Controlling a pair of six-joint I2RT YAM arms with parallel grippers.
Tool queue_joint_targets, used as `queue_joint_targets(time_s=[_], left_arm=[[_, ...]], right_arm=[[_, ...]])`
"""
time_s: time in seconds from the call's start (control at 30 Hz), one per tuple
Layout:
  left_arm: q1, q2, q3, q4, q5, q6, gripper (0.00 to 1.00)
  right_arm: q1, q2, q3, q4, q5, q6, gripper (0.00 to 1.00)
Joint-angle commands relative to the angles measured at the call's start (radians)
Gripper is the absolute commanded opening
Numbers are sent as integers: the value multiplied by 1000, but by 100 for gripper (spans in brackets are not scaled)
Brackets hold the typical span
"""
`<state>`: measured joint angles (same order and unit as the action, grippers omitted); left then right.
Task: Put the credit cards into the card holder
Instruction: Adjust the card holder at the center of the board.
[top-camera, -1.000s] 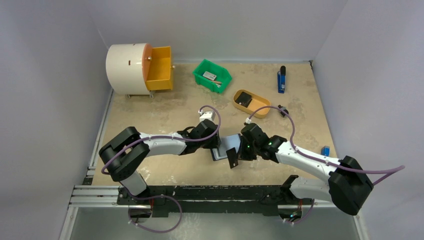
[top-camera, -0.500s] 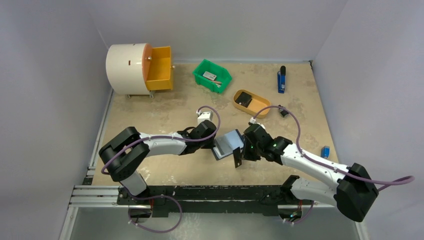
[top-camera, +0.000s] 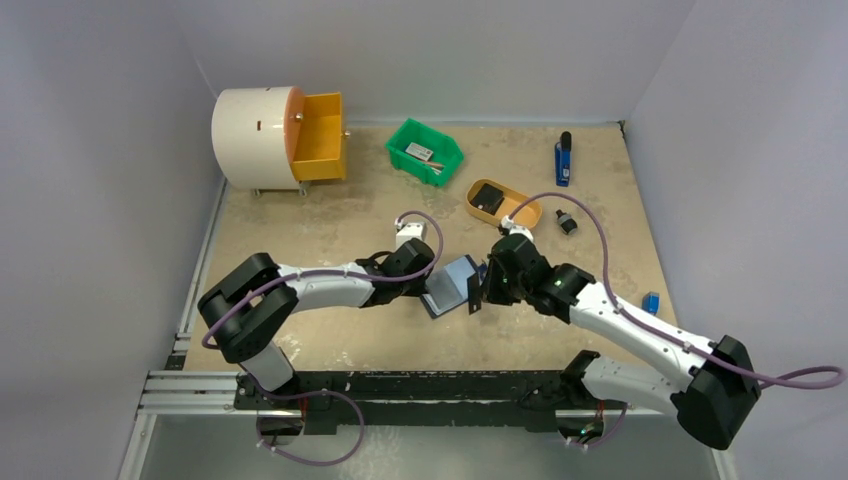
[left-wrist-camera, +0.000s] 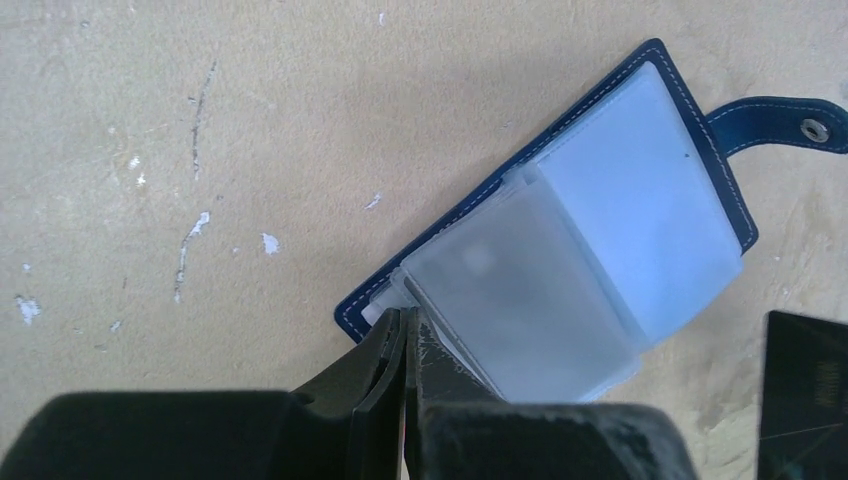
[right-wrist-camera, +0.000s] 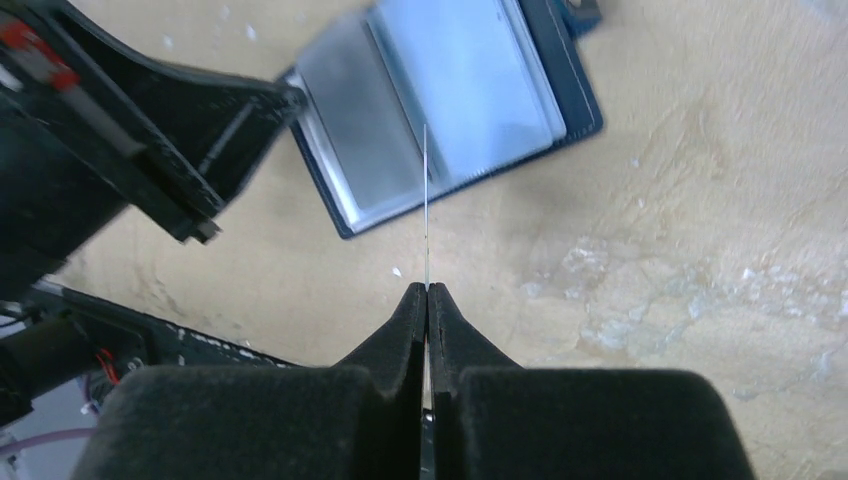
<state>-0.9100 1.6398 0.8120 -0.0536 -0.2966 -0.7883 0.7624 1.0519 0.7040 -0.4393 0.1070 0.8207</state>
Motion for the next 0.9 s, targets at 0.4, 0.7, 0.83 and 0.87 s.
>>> queue_joint_targets(time_s=[0.4,0.7,0.83,0.87], left_arm=[[1,-178,-26,-114,-89,-41,25],[2,-83,-25,-116,-82,-70,13],[1,-28,0,-95,-61,-61,7],[1,-20,9,-91,-58,-58,7]], right_arm=[[-187,178,72,270,-188,-319,0],[-178,204,-3,298,-153,-296,0],[-150,177,-53,314,-167,-256,0],[-139,174,-64,322,-171,-243,0]])
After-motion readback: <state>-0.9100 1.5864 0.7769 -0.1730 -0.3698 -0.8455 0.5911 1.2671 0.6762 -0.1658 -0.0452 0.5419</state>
